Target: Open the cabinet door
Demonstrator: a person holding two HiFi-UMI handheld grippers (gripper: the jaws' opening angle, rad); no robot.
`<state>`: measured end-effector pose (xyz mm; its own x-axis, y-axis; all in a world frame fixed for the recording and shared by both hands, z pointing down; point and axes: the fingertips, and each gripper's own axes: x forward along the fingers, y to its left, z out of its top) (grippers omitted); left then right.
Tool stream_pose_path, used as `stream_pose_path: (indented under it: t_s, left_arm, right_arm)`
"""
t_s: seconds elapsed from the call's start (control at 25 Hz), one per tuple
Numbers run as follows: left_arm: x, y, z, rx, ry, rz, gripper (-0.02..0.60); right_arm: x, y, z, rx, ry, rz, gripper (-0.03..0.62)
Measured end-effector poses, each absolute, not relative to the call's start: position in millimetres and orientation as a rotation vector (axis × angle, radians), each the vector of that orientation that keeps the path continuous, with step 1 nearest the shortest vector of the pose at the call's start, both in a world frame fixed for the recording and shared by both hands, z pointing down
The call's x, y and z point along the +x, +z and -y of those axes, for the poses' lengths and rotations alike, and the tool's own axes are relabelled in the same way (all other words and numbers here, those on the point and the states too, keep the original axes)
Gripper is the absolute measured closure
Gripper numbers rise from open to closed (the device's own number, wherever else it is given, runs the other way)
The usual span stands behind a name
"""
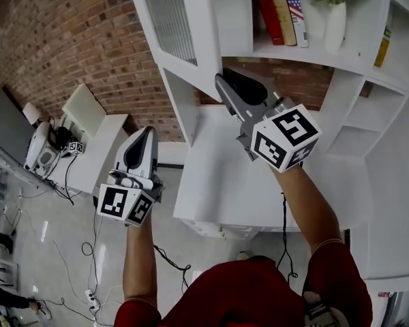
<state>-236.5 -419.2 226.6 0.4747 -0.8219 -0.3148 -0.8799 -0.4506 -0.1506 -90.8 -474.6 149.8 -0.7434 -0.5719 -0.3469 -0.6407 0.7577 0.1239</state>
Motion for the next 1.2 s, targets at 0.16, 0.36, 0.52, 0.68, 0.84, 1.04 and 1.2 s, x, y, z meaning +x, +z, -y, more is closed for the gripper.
stream_pose_path:
  t_s: [0.16, 0.36, 0.52, 0.68, 0.84, 1.04, 1.2]
  left_arm:
    - [-250, 228, 402, -2.423, 0.280, -1.455, 0.578]
    - [-267, 227, 385, -2.409, 0.282, -1.470, 0.578]
    - [-275, 226, 375, -2.404, 0.278, -1.465, 0.579]
    - [-291, 227, 367, -2.396, 0.281, -1.472, 0.578]
    - [-310, 229, 358, -2.387, 0.294, -1.490, 0.578]
    - [-327, 230, 352, -2.375, 0.309, -1.511, 0.579]
    - [-334, 232, 350, -2.375, 0.320, -1.521, 0.578]
  right_arm:
    - [-116, 151, 450, -0.891, 0.369, -2.668, 0.532]
    - [-151, 150, 426, -0.819, 0.405, -2.683, 0.539]
    - [-175, 148, 415, -0.794, 0.429, -2.681, 0.537]
    - [-205, 149, 407, -0.759, 0.444, -2.686, 0.539]
    - [-237, 147, 399, -0.717, 0.470, -2.702, 0.545]
    - [-264, 150, 399, -0.692, 0.478, -2.729, 0.555]
    - [-277, 158, 403, -0.691, 0.482, -2.753, 0.569]
